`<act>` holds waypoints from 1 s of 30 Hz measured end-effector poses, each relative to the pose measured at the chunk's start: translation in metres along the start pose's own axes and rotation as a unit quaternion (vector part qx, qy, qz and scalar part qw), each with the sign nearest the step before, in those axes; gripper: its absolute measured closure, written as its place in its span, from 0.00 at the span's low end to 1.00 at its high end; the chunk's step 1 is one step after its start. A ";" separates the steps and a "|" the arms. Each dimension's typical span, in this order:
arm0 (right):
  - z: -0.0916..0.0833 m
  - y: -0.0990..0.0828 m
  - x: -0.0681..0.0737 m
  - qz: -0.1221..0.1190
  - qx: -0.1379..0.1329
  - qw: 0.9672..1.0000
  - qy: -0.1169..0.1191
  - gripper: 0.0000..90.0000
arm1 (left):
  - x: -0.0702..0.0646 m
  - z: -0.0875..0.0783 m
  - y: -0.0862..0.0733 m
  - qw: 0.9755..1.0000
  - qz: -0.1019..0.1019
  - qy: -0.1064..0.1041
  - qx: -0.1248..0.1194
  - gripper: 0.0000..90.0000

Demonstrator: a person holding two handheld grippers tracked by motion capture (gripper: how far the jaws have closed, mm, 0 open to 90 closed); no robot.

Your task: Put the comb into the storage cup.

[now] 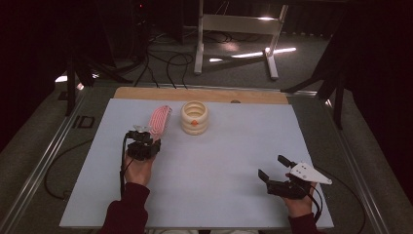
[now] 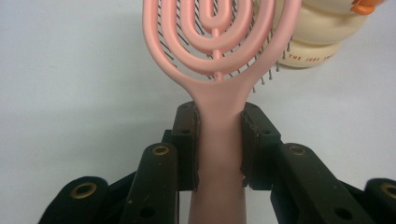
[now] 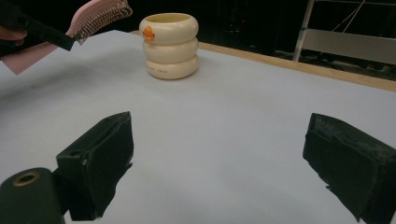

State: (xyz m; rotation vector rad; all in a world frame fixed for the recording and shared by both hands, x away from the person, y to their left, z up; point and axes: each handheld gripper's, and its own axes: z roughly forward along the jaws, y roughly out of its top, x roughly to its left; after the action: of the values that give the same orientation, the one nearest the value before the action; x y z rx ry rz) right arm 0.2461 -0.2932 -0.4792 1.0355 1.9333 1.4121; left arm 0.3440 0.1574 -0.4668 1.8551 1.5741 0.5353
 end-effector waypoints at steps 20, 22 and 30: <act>0.001 -0.001 0.001 -0.001 0.003 1.000 0.001 0.10 | 0.006 -0.016 -0.007 0.998 0.035 -0.023 -0.035 0.79; 0.001 -0.001 0.001 -0.001 0.003 1.000 0.001 0.10 | 0.006 -0.018 -0.008 0.998 0.037 -0.024 -0.040 0.79; 0.002 -0.001 0.002 -0.002 0.005 1.000 0.003 0.10 | 0.006 -0.023 -0.010 0.997 0.049 -0.020 -0.051 0.79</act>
State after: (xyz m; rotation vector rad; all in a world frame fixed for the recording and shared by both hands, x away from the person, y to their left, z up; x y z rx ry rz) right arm 0.2468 -0.2908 -0.4807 1.0320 1.9482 1.4050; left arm 0.3225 0.1684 -0.4577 1.8608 1.4097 0.6078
